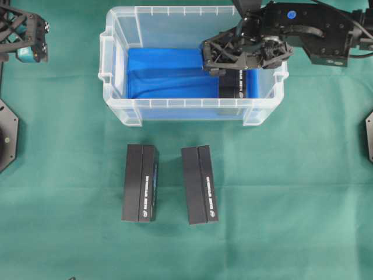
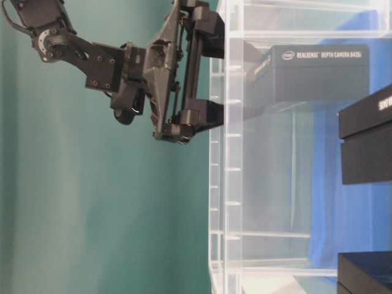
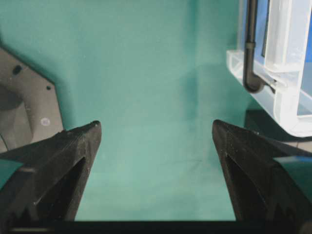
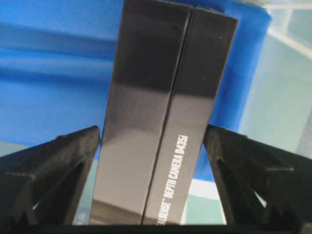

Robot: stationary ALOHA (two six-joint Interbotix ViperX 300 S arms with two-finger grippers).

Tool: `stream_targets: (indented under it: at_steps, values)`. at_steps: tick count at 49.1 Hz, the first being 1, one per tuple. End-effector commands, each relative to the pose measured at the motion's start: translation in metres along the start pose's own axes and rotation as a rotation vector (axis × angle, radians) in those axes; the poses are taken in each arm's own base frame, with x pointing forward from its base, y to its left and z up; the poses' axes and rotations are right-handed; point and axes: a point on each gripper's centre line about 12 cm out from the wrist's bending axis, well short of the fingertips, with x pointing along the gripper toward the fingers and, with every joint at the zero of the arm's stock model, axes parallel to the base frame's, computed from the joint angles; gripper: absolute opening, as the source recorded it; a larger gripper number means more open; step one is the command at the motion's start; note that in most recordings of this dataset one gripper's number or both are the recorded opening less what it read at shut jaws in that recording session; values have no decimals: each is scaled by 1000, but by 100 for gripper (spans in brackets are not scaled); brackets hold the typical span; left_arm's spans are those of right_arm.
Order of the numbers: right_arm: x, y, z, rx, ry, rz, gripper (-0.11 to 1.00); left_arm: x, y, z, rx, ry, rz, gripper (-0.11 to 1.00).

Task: Take out the box from the case.
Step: 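Lower the right gripper around the right box and close on it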

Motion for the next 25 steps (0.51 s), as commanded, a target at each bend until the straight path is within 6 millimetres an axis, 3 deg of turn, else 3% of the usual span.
stream_targets:
  at_steps: [1,25]
  values:
    - [-4,2,3,3,-6,17,92,-4,-1,0,0,-5,-18,91]
    - [14,0,1,-1,9,-24,92,-5,-1,0,1,-6,-19,91]
